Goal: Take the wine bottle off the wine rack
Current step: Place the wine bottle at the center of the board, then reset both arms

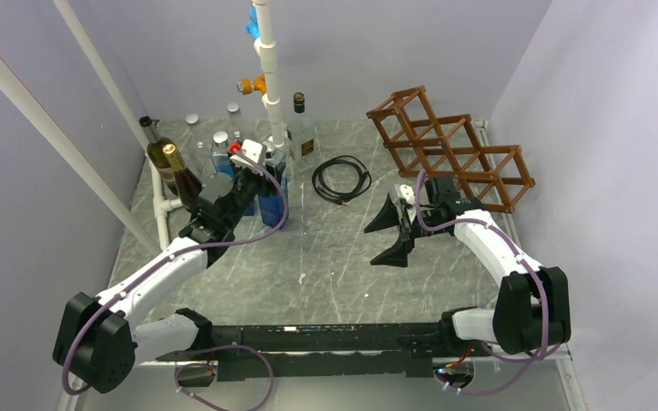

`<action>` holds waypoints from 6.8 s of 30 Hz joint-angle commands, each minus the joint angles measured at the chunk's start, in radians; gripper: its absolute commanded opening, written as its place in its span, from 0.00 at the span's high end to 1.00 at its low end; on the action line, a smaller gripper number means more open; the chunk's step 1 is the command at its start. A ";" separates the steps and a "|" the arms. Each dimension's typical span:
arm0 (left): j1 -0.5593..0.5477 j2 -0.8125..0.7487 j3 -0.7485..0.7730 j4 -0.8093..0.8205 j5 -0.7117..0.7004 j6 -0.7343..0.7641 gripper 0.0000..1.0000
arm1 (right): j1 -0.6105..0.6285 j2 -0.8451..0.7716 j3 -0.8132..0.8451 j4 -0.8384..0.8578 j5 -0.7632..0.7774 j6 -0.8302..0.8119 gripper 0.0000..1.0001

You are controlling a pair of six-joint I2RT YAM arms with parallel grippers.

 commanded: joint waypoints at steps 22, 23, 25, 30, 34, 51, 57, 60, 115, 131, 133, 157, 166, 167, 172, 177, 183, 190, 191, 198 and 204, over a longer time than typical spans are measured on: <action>0.052 0.150 0.149 0.385 -0.121 0.034 1.00 | -0.003 0.027 0.046 -0.055 -0.016 -0.099 0.01; 0.055 0.153 0.147 0.389 -0.124 0.029 1.00 | -0.003 0.029 0.048 -0.055 -0.016 -0.099 0.01; 0.061 0.160 0.146 0.390 -0.128 0.017 1.00 | -0.003 0.029 0.048 -0.057 -0.016 -0.102 0.01; 0.071 0.172 0.149 0.379 -0.140 -0.021 1.00 | -0.003 0.031 0.048 -0.060 -0.016 -0.106 0.01; 0.073 0.169 0.148 0.363 -0.147 -0.026 0.97 | -0.003 0.033 0.049 -0.063 -0.016 -0.107 0.01; 0.073 0.125 0.151 0.287 -0.089 -0.021 0.58 | -0.003 0.038 0.049 -0.063 -0.019 -0.108 0.01; 0.073 0.094 0.161 0.251 -0.087 -0.022 0.37 | -0.003 0.038 0.050 -0.066 -0.019 -0.110 0.01; 0.073 0.076 0.169 0.228 -0.083 -0.023 0.28 | -0.003 0.037 0.050 -0.067 -0.019 -0.110 0.01; 0.074 -0.199 0.165 -0.500 0.558 -0.135 0.01 | -0.450 -0.444 0.062 0.332 0.611 0.805 0.00; 0.074 -0.238 0.132 -0.510 0.492 -0.155 0.00 | -0.628 -0.456 -0.009 0.322 0.243 0.771 0.00; 0.074 -0.242 0.131 -0.509 0.492 -0.155 0.00 | -0.632 -0.455 -0.014 0.345 0.242 0.810 0.00; 0.074 -0.267 0.128 -0.513 0.480 -0.141 0.00 | -0.668 -0.483 -0.042 0.432 0.277 0.952 0.00; 0.074 -0.269 0.128 -0.517 0.472 -0.135 0.01 | -0.668 -0.483 -0.045 0.440 0.273 0.959 0.00; 0.074 -0.268 0.128 -0.517 0.471 -0.135 0.00 | -0.669 -0.483 -0.045 0.440 0.273 0.958 0.00; 0.074 -0.268 0.128 -0.517 0.469 -0.133 0.01 | -0.668 -0.485 -0.047 0.440 0.274 0.960 0.00; 0.074 -0.269 0.128 -0.517 0.470 -0.132 0.01 | -0.668 -0.486 -0.047 0.441 0.276 0.961 0.00; 0.074 -0.269 0.128 -0.517 0.470 -0.132 0.00 | -0.668 -0.487 -0.050 0.445 0.276 0.966 0.00; 0.074 -0.271 0.128 -0.519 0.468 -0.131 0.01 | -0.668 -0.489 -0.059 0.471 0.284 1.006 0.00; 0.074 -0.272 0.128 -0.520 0.466 -0.131 0.00 | -0.668 -0.490 -0.061 0.474 0.287 1.009 0.00; 0.074 -0.278 0.126 -0.524 0.455 -0.128 0.00 | -0.669 -0.491 -0.064 0.484 0.293 1.042 0.00; 0.074 -0.278 0.126 -0.525 0.455 -0.126 0.00 | -0.670 -0.493 -0.064 0.498 0.315 1.080 0.00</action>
